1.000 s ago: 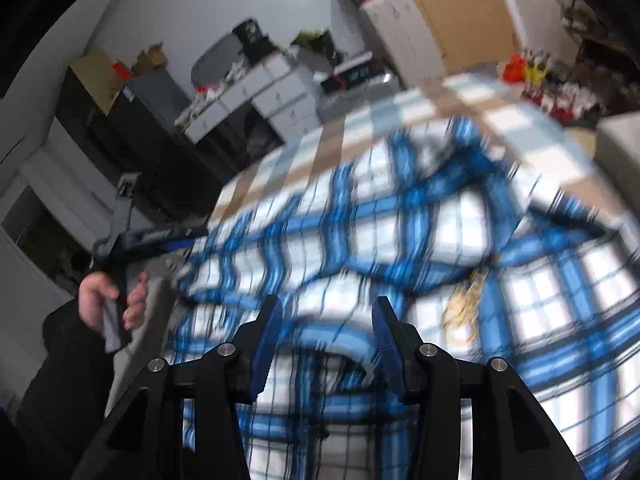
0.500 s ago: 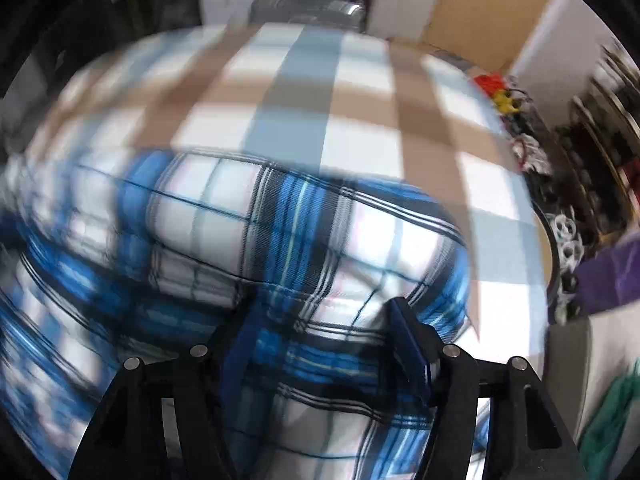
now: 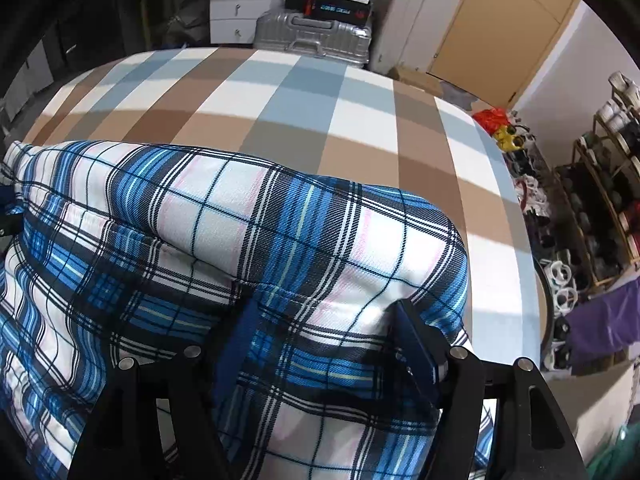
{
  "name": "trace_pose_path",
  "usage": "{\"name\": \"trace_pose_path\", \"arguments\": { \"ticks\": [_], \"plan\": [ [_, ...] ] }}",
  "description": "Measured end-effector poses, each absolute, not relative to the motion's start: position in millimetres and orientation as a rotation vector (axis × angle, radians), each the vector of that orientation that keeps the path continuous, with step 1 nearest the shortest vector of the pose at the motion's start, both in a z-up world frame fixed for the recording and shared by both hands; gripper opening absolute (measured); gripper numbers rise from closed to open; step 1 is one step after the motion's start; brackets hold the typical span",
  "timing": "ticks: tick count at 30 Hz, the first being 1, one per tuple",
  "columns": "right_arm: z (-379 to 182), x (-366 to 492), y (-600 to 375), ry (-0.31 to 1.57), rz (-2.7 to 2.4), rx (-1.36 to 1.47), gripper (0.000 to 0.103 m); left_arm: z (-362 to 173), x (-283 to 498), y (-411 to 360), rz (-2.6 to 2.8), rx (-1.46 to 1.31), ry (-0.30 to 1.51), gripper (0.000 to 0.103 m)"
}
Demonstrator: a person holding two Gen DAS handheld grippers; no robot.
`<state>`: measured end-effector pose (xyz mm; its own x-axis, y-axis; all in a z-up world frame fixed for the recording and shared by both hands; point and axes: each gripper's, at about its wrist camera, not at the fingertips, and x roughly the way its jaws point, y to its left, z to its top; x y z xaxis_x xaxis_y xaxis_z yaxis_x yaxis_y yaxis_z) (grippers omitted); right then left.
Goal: Fold large clothes
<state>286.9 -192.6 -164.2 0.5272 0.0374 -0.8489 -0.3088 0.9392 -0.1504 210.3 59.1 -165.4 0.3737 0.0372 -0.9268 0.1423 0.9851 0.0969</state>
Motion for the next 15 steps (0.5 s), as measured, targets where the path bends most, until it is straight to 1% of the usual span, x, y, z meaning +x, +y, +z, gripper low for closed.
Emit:
{"name": "trace_pose_path", "arguments": {
  "ticks": [2, 3, 4, 6, 7, 8, 9, 10, 11, 13, 15],
  "plan": [
    [-164.0, 293.7, -195.0, 0.999, 0.213, -0.281, 0.07, -166.0, 227.7, 57.0, -0.035, 0.211, 1.163, 0.087],
    [-163.7, 295.1, -197.2, 1.003, 0.212, -0.267, 0.071, -166.8, 232.3, 56.0, -0.013, 0.236, 1.153, 0.101],
    [-163.5, 295.6, -198.3, 1.008, 0.211, -0.257, 0.071, -167.8, 241.6, 54.8, 0.025, 0.267, 1.133, 0.103],
    [-162.1, 292.1, -198.1, 1.032, 0.195, -0.254, 0.071, -167.4, 246.2, 52.6, 0.045, 0.267, 1.129, 0.102],
    [-159.5, 286.4, -195.8, 1.048, 0.186, -0.27, 0.071, -166.5, 244.6, 51.1, 0.064, 0.256, 1.138, 0.099],
    [-154.5, 277.3, -192.8, 1.04, 0.194, -0.292, 0.068, -164.6, 239.4, 50.3, 0.065, 0.249, 1.14, 0.096],
    [-147.0, 264.4, -191.0, 0.996, 0.214, -0.301, 0.067, -162.5, 232.5, 48.7, 0.048, 0.248, 1.14, 0.092],
    [-141.7, 253.2, -190.1, 0.96, 0.231, -0.302, 0.067, -160.1, 219.7, 44.6, 0.022, 0.268, 1.139, 0.09],
    [-138.8, 242.8, -189.3, 0.941, 0.251, -0.298, 0.068, -156.6, 207.9, 42.3, 0.012, 0.296, 1.118, 0.09],
    [-143.3, 221.9, -186.3, 0.941, 0.291, -0.304, 0.068, -159.4, 192.7, 38.7, -0.036, 0.32, 1.103, 0.09],
    [-166.2, 209.1, -181.7, 0.987, 0.27, -0.378, 0.068, -169.9, 171.5, 33.3, -0.054, 0.368, 1.127, 0.09]
  ]
}}
